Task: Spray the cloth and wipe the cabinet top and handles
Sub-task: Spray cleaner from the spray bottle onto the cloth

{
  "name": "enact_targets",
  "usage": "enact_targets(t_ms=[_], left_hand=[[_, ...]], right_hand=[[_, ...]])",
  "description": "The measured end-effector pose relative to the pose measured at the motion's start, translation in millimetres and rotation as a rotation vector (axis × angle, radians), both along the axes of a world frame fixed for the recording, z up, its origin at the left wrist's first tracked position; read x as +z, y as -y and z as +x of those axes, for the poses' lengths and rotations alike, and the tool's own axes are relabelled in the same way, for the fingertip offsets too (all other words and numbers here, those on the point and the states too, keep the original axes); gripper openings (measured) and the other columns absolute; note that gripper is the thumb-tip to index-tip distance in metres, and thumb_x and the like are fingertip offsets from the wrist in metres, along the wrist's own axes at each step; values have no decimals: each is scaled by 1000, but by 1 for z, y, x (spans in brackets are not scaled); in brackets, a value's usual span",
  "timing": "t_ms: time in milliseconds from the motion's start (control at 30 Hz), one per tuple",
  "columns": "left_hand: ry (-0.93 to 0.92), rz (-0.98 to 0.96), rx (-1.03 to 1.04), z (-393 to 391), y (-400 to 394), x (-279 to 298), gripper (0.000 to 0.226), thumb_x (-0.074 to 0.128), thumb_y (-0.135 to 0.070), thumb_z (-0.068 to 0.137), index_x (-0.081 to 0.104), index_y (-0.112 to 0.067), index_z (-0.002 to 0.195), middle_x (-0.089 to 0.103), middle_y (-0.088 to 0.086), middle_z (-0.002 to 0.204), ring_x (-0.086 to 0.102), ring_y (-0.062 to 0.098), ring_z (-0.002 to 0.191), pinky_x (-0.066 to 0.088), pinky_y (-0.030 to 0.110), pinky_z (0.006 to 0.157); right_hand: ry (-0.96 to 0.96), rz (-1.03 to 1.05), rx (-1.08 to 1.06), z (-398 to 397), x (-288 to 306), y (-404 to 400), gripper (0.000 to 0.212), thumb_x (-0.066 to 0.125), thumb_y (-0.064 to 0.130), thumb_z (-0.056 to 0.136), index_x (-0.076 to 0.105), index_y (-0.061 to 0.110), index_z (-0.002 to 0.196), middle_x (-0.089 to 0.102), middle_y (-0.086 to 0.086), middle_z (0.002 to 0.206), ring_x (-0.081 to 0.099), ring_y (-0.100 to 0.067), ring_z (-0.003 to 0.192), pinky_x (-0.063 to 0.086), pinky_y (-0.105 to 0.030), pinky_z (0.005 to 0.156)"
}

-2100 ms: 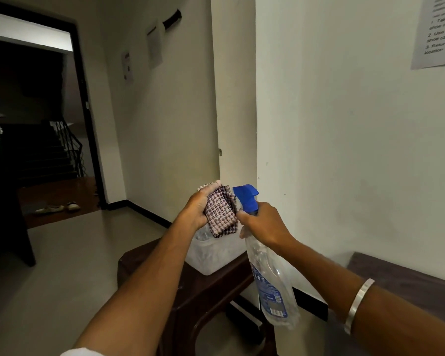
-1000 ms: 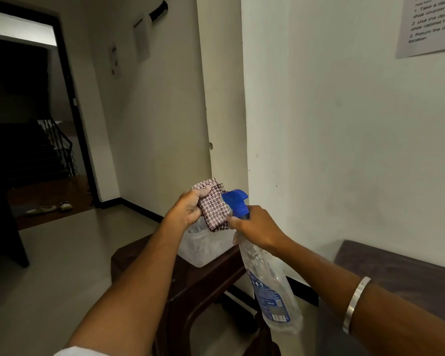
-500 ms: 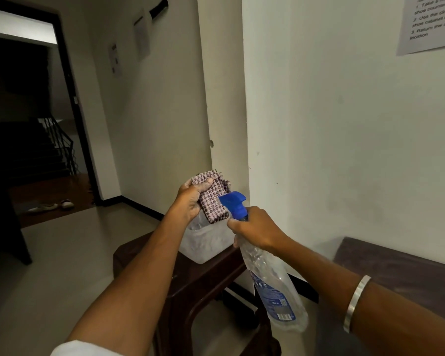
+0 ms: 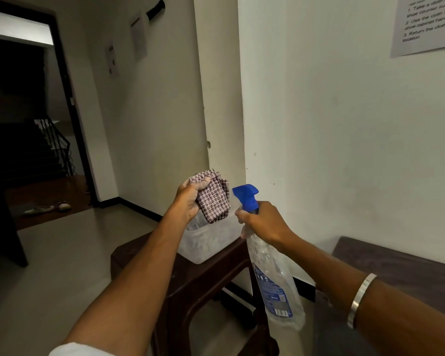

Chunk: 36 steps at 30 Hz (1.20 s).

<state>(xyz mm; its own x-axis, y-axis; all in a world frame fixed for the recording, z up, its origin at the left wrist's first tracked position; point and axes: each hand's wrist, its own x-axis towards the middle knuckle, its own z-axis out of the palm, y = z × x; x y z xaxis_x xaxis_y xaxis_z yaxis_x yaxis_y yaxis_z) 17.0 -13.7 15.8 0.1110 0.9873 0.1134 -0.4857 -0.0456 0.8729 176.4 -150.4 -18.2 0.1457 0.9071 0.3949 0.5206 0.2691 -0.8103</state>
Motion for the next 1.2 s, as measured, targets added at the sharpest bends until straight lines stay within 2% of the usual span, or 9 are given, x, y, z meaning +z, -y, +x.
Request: enact_targets(t_ms=[100, 200, 300, 467, 667, 800, 933, 1100, 1200], left_hand=[[-2, -1, -6, -1, 0, 0, 31, 63, 10, 82, 57, -5, 108, 69, 15, 98, 68, 28, 88, 55, 48, 85], [3, 6, 1, -2, 1, 0, 32, 62, 10, 83, 58, -3, 111, 69, 15, 98, 69, 26, 86, 57, 45, 79], [1, 15, 24, -1, 3, 0, 23, 62, 9, 83, 60, -5, 102, 69, 12, 91, 70, 22, 77, 59, 35, 60], [-3, 8, 25, 0, 5, -1, 20, 62, 9, 83, 60, -7, 93, 70, 11, 86, 72, 20, 68, 58, 32, 53], [-6, -4, 7, -2, 4, -2, 38, 62, 9, 82, 56, 1, 119, 68, 16, 102, 68, 28, 89, 57, 42, 73], [-8, -13, -5, 0, 8, -1, 46, 61, 8, 83, 52, 4, 128, 64, 23, 119, 66, 34, 99, 55, 46, 86], [-20, -15, -9, 1, 12, 0, 47, 60, 7, 83, 51, 5, 129, 63, 24, 121, 67, 34, 98, 56, 45, 83], [-41, -23, -20, -4, 12, 1, 47, 59, 5, 83, 51, 4, 129, 63, 25, 121, 64, 38, 109, 52, 52, 94], [-52, -21, -32, -6, 12, 1, 47, 59, 4, 83, 50, 4, 130, 63, 25, 122, 63, 38, 110, 49, 54, 97]], right_hand=[[-8, -4, 18, 0, -1, 3, 32, 60, 29, 86, 62, -1, 98, 70, -16, 77, 62, -14, 62, 49, -25, 63], [-2, -55, 95, -2, -5, 8, 34, 61, 28, 84, 62, -4, 97, 70, -20, 78, 65, -21, 64, 55, -39, 76], [43, -93, 177, -11, -10, 14, 29, 59, 26, 84, 61, -2, 90, 68, -11, 65, 65, -17, 60, 53, -34, 73], [54, -75, 149, -16, -10, 15, 25, 58, 26, 83, 59, 1, 85, 66, -6, 60, 62, -10, 55, 48, -27, 65], [47, -38, 94, -7, -6, 12, 32, 60, 29, 84, 61, -2, 92, 68, -21, 78, 61, -20, 65, 47, -31, 68], [83, -27, 121, -10, 2, 10, 17, 59, 28, 84, 58, 13, 76, 60, 10, 51, 57, 0, 51, 42, -17, 57], [91, 8, 134, -14, 4, 9, 18, 59, 28, 85, 52, 20, 71, 56, 21, 45, 56, 6, 46, 36, -4, 43], [33, 18, 70, -6, 15, 6, 24, 60, 27, 83, 61, 4, 89, 69, -3, 60, 64, -3, 51, 44, -17, 56], [23, 20, 55, -1, 25, 3, 23, 58, 25, 82, 59, 2, 84, 71, -11, 64, 64, -5, 51, 45, -21, 59]])
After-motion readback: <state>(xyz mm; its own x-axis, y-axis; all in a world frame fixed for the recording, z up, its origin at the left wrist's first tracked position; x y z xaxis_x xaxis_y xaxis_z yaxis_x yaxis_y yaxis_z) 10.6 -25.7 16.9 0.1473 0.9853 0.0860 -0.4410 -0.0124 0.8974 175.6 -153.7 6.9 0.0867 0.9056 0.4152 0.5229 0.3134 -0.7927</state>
